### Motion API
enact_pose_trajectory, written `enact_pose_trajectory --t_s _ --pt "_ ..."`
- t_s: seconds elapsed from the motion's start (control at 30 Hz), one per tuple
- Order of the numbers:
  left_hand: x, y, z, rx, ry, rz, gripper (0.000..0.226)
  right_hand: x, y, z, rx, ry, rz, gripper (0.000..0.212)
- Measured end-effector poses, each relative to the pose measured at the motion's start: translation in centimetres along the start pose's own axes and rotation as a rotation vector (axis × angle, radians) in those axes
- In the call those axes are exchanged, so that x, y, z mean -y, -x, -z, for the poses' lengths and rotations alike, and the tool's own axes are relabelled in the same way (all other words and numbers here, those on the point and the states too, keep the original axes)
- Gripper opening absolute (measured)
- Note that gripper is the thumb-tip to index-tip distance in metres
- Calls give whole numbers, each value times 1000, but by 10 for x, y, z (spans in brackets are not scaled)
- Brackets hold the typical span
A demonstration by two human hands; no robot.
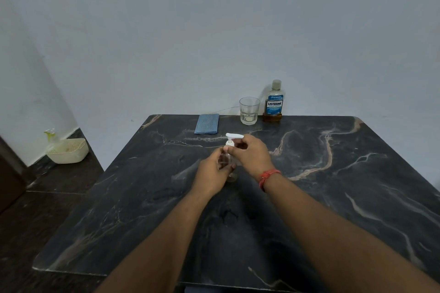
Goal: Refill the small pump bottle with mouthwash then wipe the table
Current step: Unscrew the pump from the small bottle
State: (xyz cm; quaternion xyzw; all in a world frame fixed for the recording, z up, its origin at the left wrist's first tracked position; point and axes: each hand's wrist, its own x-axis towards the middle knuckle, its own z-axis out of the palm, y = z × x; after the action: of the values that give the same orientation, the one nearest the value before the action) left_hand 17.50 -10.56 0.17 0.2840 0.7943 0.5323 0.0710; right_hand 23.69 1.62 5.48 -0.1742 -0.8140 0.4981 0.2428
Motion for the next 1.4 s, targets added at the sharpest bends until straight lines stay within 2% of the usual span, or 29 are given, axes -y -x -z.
enact_pose_trajectory --t_s 0.1,0.23,0.47,0.63,0.73,0.87,0.97,1.07,1.2,1.27,1.4 --pt "0 -1 -2 -17 -73 -21 38 -2 -1 4 39 -66 10 27" --pt "3 0 -4 -26 -79 -29 44 -3 -3 5 96 -87 20 32" --pt "4 -2 -4 -26 -92 -47 41 -4 -8 6 159 -113 43 33" --pt "5 -1 -2 -15 -89 -48 48 -4 -10 13 252 -42 84 19" --pt "5 -3 -2 -2 -70 -32 48 -4 -9 16 317 -105 87 21" --pt "9 -3 -5 -9 -61 -34 45 -8 -5 9 180 -91 51 29" --pt "11 -2 -5 -19 -46 -47 41 -7 -3 3 75 -29 106 24" --pt "9 -1 -4 -24 -37 -47 43 -8 -6 6 138 -50 130 19" --pt "8 -1 -5 -22 -28 -53 44 -10 -6 15 293 -116 81 32" --pt "8 -1 -5 -29 -46 -54 45 -10 -7 13 260 -93 71 40" --pt "10 -2 -6 -28 -44 -53 45 -9 -6 4 113 10 85 26"
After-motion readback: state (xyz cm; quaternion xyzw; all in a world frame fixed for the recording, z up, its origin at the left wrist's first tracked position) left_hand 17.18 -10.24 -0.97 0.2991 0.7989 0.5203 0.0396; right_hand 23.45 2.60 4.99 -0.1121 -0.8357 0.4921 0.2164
